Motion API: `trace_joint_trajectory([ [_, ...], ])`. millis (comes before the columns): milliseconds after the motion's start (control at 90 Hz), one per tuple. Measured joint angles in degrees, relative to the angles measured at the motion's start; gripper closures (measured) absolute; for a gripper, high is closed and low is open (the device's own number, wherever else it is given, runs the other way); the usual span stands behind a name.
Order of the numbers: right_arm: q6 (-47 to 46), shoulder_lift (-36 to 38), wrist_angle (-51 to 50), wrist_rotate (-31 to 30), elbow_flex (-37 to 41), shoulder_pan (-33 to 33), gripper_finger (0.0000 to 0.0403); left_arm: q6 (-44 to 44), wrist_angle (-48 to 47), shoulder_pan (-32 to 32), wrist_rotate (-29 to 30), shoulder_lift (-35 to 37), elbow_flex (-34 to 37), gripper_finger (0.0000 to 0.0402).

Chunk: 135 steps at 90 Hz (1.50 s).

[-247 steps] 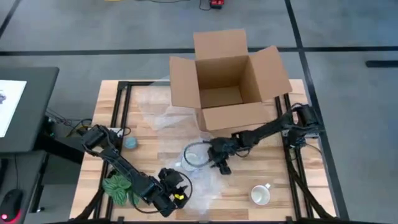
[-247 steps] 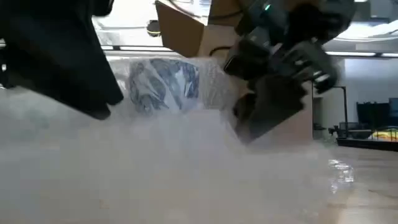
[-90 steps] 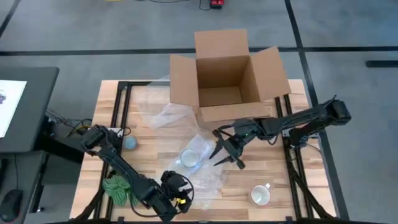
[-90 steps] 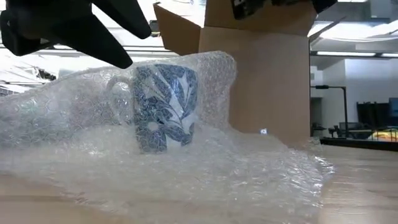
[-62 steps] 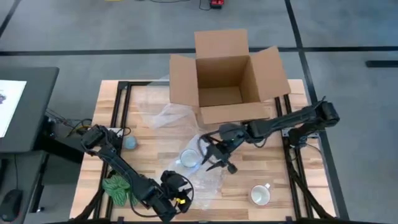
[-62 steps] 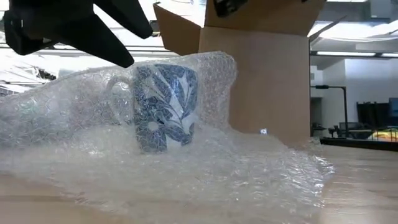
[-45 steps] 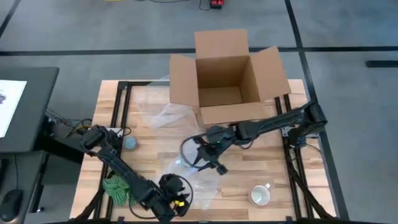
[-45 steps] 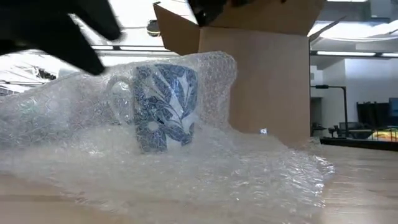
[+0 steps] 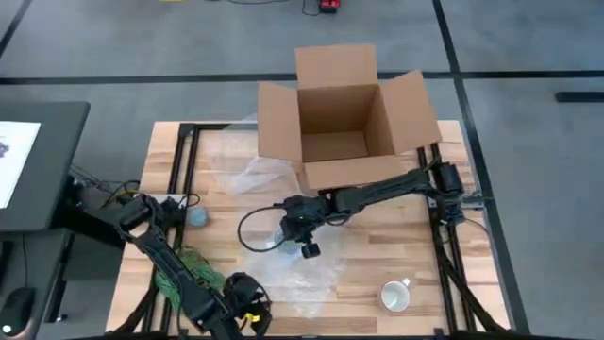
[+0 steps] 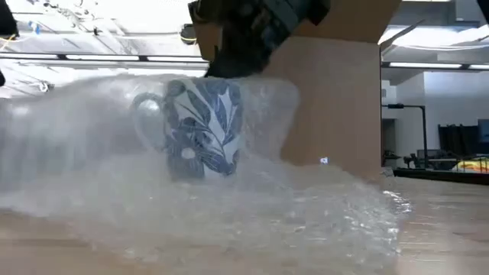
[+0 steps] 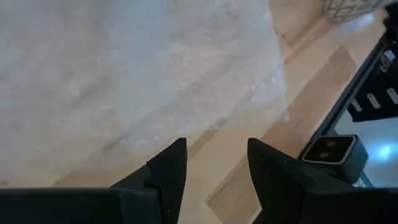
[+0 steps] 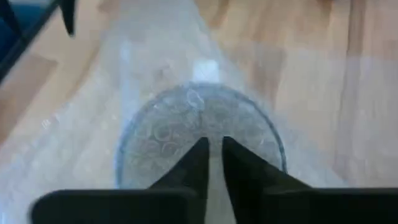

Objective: Wrap mug
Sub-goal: Wrap the white blue mug with bubble wrap

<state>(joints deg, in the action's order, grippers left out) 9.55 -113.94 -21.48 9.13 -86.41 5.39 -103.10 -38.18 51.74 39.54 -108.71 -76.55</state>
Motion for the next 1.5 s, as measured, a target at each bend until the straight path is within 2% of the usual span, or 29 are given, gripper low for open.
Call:
trace_joint_trajectory([
  [444,1.1,-4.1,1.6,0.9,-0.3,-0.6,0.0402,2.0,0.2,-1.3,0.4,0.0,0.0,0.0254],
  [644,1.2,-1.8,-0.8,1.2,-0.9,0.3,0.0402,0.3,0.4,-1.3,0.4,0.0,0.0,0.0254],
  [856,1.5,0.4,-7.5,1.4,-6.2,0.8,0.0403,-0.2,1.2,-1.5,0.4,0.0,0.0,0.0254],
  [1144,2.8,0.1,-8.3,1.4,-7.7,3.1,0.0403,0.6,1.6,-1.5,1.5,0.0,0.0,0.0254],
  [1500,2.8,-6.3,-5.7,1.1,-7.8,1.7,0.0403,0.8,1.6,-1.8,2.1,0.0,0.0,0.0254],
])
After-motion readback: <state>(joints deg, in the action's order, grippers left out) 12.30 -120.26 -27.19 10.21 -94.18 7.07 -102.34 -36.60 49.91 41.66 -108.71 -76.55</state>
